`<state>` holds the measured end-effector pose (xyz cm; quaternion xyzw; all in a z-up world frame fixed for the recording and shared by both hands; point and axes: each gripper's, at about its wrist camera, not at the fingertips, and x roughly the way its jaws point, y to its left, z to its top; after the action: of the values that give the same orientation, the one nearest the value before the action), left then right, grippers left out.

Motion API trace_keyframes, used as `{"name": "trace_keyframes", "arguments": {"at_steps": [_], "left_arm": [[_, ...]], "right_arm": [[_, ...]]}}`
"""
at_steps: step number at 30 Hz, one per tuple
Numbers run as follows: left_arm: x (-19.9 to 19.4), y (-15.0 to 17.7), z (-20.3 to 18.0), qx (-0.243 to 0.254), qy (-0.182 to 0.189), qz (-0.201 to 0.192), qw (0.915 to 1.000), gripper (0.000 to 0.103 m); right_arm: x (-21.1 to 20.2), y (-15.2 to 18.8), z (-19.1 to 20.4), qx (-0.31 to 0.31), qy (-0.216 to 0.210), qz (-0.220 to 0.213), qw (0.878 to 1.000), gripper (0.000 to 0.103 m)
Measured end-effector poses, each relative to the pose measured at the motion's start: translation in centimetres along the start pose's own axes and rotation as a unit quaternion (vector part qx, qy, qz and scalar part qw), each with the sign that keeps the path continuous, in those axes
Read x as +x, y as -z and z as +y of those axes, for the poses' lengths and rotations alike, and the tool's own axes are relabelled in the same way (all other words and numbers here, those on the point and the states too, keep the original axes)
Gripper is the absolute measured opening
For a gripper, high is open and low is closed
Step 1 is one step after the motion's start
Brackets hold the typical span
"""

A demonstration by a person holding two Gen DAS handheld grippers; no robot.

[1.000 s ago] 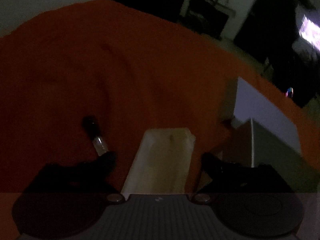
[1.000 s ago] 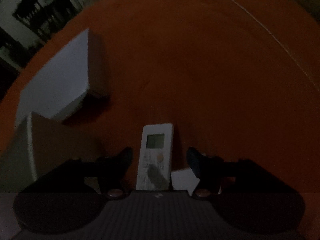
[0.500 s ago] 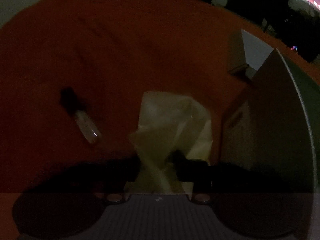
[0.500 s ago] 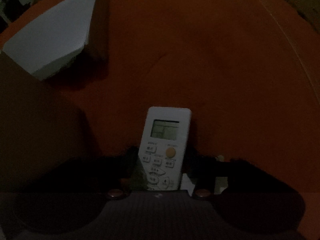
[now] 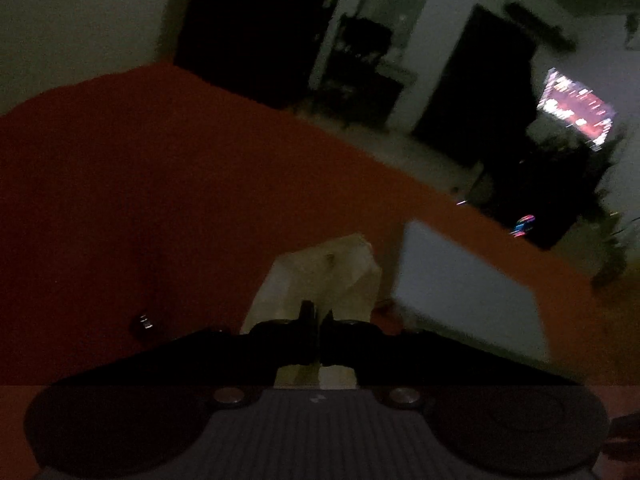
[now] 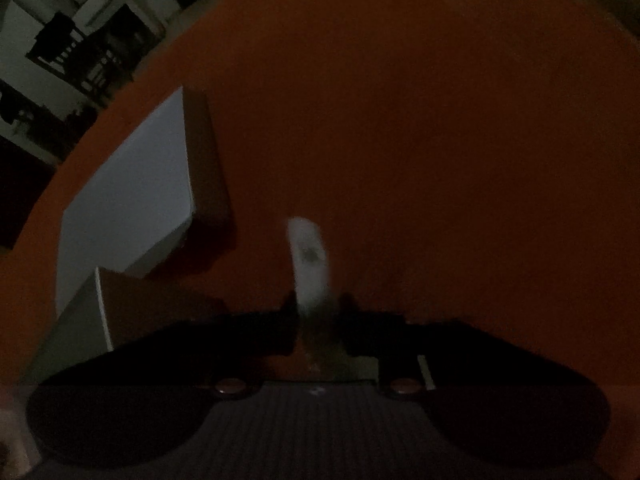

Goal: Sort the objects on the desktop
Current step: 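Carry the remote with the right tool while the left tool carries the bag over the box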

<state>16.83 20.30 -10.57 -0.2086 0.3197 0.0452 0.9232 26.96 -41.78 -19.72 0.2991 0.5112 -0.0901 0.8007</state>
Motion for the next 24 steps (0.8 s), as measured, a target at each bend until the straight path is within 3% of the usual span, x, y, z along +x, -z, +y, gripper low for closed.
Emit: {"name": "trace_keyframes", "arguments": {"at_steps": [4,9,16,24], "left_arm": [[-1.8,0.1,-3.0,0.006,0.074,0.008,0.9972,0.001],[-2.6,2.1,-7.0,0.036,0.135,0.028,0.9897,0.001],[-1.5,4.6,-7.9,0.043,0.153,0.061,0.9853,0.001],[-0.8,5.4,-7.5,0.046,0.144,0.081,0.9852,0.001]], "right_arm": [[-0.4,0.4,0.1,-0.008,0.011,-0.008,1.0,0.02],[-2.0,0.1,1.0,-0.003,-0.001,-0.018,1.0,0.02],[-7.7,-0.3,3.3,-0.024,-0.037,-0.071,0.997,0.02],[-13.4,1.5,7.3,-0.072,-0.108,-0.101,0.986,0.02]]}}
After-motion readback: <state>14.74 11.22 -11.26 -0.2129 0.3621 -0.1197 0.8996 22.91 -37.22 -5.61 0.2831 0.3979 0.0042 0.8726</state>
